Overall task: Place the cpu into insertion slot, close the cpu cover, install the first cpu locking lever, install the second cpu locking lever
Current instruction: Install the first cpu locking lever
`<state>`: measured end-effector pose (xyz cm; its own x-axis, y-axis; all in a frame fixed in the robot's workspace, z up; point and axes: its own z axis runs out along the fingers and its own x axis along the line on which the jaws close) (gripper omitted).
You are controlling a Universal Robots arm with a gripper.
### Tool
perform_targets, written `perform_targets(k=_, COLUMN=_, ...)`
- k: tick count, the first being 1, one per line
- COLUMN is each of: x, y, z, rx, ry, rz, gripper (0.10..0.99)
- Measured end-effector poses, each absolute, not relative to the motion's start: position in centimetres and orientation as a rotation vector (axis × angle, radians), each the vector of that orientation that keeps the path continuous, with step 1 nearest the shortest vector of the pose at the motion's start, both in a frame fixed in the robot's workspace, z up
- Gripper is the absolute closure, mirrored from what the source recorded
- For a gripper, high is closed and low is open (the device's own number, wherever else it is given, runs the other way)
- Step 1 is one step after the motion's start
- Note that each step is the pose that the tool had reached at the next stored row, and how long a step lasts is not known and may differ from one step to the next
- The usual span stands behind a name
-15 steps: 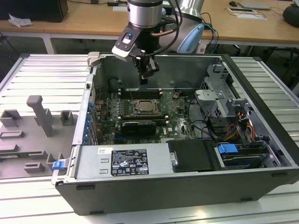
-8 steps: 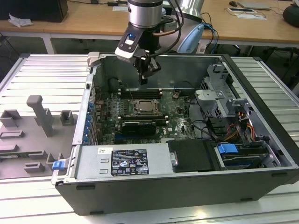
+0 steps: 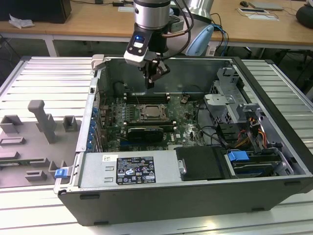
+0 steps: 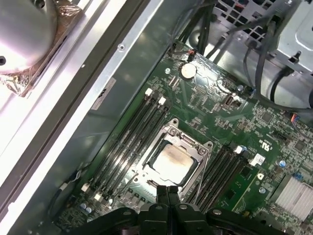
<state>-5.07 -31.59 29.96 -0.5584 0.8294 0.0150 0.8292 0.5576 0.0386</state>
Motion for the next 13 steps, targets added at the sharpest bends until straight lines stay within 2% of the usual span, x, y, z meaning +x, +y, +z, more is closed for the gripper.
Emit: perform_targets(k=13, x=-5.08, y=-31.59, z=29.96, rx=1.341, ry=2.837, rz=0.065, gripper=0.980)
